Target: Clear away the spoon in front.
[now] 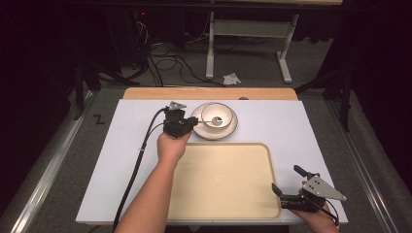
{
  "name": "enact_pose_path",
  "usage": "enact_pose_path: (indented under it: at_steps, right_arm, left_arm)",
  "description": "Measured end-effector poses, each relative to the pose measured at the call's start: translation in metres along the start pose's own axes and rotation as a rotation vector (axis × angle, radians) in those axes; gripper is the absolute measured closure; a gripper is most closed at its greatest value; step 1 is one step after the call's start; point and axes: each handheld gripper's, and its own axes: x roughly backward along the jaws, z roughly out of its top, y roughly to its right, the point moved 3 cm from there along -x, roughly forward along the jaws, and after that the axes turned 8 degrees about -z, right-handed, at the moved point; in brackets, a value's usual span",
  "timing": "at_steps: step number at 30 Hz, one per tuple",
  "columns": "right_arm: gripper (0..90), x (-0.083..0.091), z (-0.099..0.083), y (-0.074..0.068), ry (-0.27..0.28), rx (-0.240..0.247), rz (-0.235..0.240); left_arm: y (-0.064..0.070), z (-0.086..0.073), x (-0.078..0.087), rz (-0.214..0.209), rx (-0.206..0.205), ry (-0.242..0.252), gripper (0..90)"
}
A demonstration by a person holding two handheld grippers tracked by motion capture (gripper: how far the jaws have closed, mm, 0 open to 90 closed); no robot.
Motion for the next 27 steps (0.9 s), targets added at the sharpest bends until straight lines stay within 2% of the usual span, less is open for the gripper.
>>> enact_pose_path:
  at_steps: [13, 16, 21, 27]
  right_arm:
    - [0.7, -0.0003, 0.0001, 0.0006, 0.002, 0.002, 0.0]
    - [0.7, -0.0004, 0.0, 0.0009, 0.003, 0.001, 0.002]
    - [0.7, 0.0001, 0.0001, 0.0008, 0.002, -0.003, -0.002]
    - [0.7, 0.0003, 0.0002, 0.0013, 0.001, -0.003, -0.002]
  left_arm:
    - [0.0026, 0.0015, 0.0002, 0.011, -0.023, 0.007, 84.3]
    - [0.0034, 0.003, 0.0014, 0.006, -0.015, 0.019, 89.4]
    - [0.0046, 0.0032, 0.0008, 0.003, -0.028, 0.019, 89.4]
    - [0.0085, 0.0044, 0.0032, 0.003, -0.048, 0.041, 89.4]
